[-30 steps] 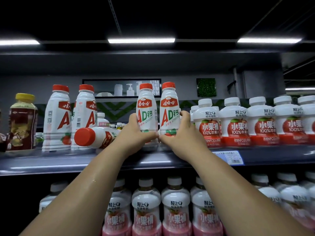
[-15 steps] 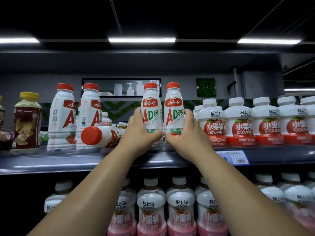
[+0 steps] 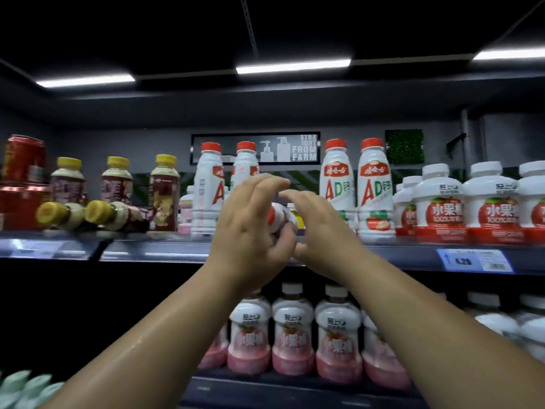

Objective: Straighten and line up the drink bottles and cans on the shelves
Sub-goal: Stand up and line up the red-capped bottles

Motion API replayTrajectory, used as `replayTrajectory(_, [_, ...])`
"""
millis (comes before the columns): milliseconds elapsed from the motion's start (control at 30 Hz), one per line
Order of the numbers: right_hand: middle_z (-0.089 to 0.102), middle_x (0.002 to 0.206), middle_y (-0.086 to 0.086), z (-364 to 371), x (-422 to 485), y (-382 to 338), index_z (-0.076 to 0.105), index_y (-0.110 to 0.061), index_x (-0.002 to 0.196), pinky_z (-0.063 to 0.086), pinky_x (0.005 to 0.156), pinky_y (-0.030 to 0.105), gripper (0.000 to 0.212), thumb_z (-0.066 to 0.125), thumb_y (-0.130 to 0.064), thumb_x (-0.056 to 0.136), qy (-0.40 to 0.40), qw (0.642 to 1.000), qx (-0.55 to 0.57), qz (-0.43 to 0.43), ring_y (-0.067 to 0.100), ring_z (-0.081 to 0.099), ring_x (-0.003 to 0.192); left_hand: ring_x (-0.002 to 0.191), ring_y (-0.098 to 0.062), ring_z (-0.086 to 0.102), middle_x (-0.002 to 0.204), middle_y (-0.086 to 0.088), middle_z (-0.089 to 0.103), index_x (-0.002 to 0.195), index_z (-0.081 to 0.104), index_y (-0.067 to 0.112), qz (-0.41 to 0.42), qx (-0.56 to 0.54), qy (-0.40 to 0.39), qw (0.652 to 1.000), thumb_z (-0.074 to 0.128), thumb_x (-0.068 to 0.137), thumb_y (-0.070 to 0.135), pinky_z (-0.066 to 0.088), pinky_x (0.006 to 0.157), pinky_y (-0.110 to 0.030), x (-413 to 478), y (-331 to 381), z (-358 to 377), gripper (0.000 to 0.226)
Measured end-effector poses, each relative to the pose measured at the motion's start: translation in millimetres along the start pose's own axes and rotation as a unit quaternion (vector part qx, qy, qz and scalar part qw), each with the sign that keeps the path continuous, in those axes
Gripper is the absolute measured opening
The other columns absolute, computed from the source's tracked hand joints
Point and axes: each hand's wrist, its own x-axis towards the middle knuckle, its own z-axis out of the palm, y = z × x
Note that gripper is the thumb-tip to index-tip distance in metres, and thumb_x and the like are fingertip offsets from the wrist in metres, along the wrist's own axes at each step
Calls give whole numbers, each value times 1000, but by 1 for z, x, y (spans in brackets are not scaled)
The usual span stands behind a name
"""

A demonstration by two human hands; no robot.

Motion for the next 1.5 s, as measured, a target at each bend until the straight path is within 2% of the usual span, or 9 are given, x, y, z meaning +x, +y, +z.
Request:
replayTrajectory(167, [55, 129, -6, 21, 27, -12, 49, -34, 135, 44, 102, 38, 65, 78, -27, 77, -66, 994, 38, 74, 18, 53, 117, 105, -3, 46, 120, 13, 43, 135, 44, 18, -144, -33, -66, 987, 74, 77, 15, 38, 90, -19, -15, -29, -21, 65])
replayTrajectory(433, [65, 112, -7, 12, 45, -12, 54, -33, 121, 51, 91, 42, 51, 80, -33, 77, 13, 989, 68, 128, 17, 61, 101, 98, -12, 56, 111, 7, 52, 139, 32, 30, -292, -101, -186, 933, 73, 79, 20, 49, 88, -30, -3, -51, -3, 74])
replayTrajectory(633, [65, 105, -7, -20, 80, -17, 53, -24, 117, 55, 84, 41, 45, 72, -48, 84, 83, 976, 79, 186, 15, 63, 96, 95, -11, 57, 106, 11, 59, 129, 40, 27, -302, -126, -211, 921, 73, 82, 25, 44, 76, -25, 15, -50, 31, 57])
replayTrajectory(833, [64, 117, -5, -26, 87, -19, 51, -25, 127, 55, 88, 36, 48, 68, -48, 89, 42, 980, 41, 188, 16, 62, 106, 105, -20, 57, 118, 3, 56, 131, 32, 24, -343, -158, -186, 907, 71, 85, 28, 49, 89, -37, 22, -46, 57, 61])
replayTrajectory(1000, [56, 132, -3, -43, 47, 1, 45, -22, 141, 40, 99, 28, 64, 72, -40, 87, 91, 988, -29, 118, 13, 49, 118, 103, -24, 60, 116, -2, 57, 131, 29, 21, -292, -111, -226, 923, 63, 88, 19, 52, 88, -44, 25, -39, 67, 55])
replayTrajectory(1100, [45, 146, 0, -49, 17, 29, 38, -20, 148, 30, 113, 32, 75, 73, -41, 85, 109, 983, -88, 115, 18, 38, 134, 106, -21, 58, 119, -1, 56, 138, 27, 20, -277, -109, -257, 919, 65, 88, 19, 49, 86, -35, 34, -35, 71, 63])
replayTrajectory(1233, [29, 158, 6, -55, -14, 64, 29, -24, 153, 23, 119, 49, 88, 73, -50, 82, 100, 967, -152, 177, 28, 21, 145, 108, -20, 57, 127, -1, 57, 138, 26, 22, -322, -159, -269, 894, 64, 91, 21, 49, 94, -39, 40, -33, 83, 60])
replayTrajectory(1333, [16, 163, 8, -59, -27, 82, 14, -28, 157, 19, 121, 48, 97, 69, -58, 83, 65, 954, -163, 244, 30, 15, 148, 102, -19, 61, 120, -2, 60, 125, 32, 23, -407, -227, -236, 853, 68, 89, 18, 53, 95, -47, 44, -37, 90, 51])
replayTrajectory(1500, [18, 160, 1, -56, -30, 90, 0, -33, 157, 41, 103, 42, 93, 60, -58, 90, 33, 946, -131, 293, 29, 40, 136, 100, -18, 62, 111, 5, 59, 122, 32, 25, -406, -199, -251, 856, 84, 75, 32, 54, 91, -43, 39, -41, 102, 70])
